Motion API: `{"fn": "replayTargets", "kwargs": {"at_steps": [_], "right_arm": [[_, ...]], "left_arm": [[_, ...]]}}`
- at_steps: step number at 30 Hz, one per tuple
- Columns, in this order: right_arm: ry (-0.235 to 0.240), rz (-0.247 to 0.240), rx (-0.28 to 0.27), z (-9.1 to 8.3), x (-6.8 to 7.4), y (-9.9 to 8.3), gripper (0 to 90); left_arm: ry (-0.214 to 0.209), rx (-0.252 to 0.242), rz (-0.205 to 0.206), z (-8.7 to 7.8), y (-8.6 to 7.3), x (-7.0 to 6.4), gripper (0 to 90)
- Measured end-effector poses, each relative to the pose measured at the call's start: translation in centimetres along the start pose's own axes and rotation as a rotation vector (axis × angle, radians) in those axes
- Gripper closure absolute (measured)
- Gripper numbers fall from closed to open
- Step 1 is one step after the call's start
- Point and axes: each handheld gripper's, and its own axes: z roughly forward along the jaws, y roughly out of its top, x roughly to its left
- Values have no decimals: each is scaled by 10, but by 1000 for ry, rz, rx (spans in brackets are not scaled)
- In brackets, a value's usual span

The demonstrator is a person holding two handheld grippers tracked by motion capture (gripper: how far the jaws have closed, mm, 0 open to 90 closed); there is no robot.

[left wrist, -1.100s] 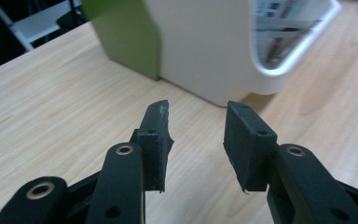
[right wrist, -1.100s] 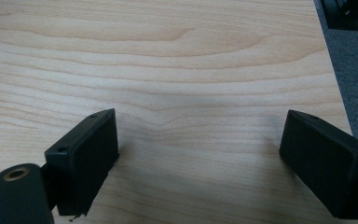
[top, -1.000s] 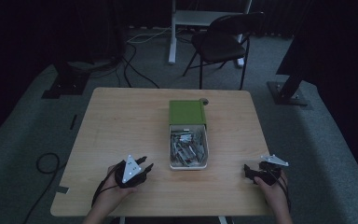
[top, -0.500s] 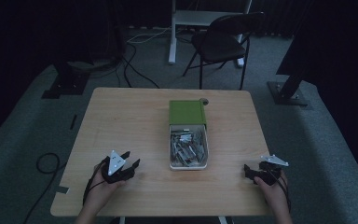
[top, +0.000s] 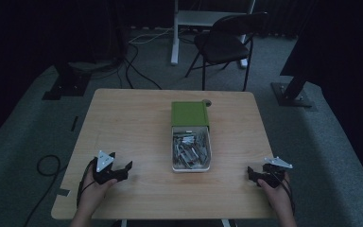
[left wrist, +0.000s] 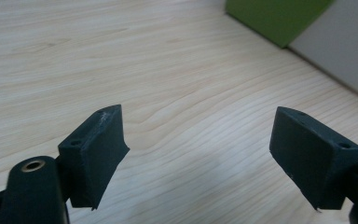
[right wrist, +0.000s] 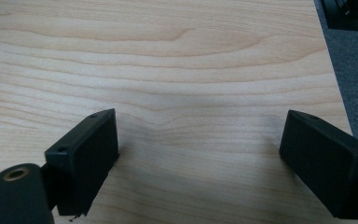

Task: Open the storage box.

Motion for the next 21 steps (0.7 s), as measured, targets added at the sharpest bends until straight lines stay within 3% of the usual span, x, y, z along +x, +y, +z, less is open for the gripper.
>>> {"fn": "replayTargets", "kwargs": {"at_steps": [5,6,9,16,18,21], "right_arm": [[0,0,0,0,0,0,110],[0,0,0,0,0,0,110],[0,0,0,0,0,0,110],[-2,1,0,0,0,0,110],[-3,3,0,0,0,0,110],[-4,4,0,0,0,0,110]], "left_arm": [[81,6,-13,-3,-1,9,98],[81,6,-13,-3,-1,9,98],[118,13,-70,-5,-3,15,98],[222,67,-100,-10,-7,26,98],[228,91,-89,-12,-8,28,97],[216,118,-114,-12,-10,30,98]]}}
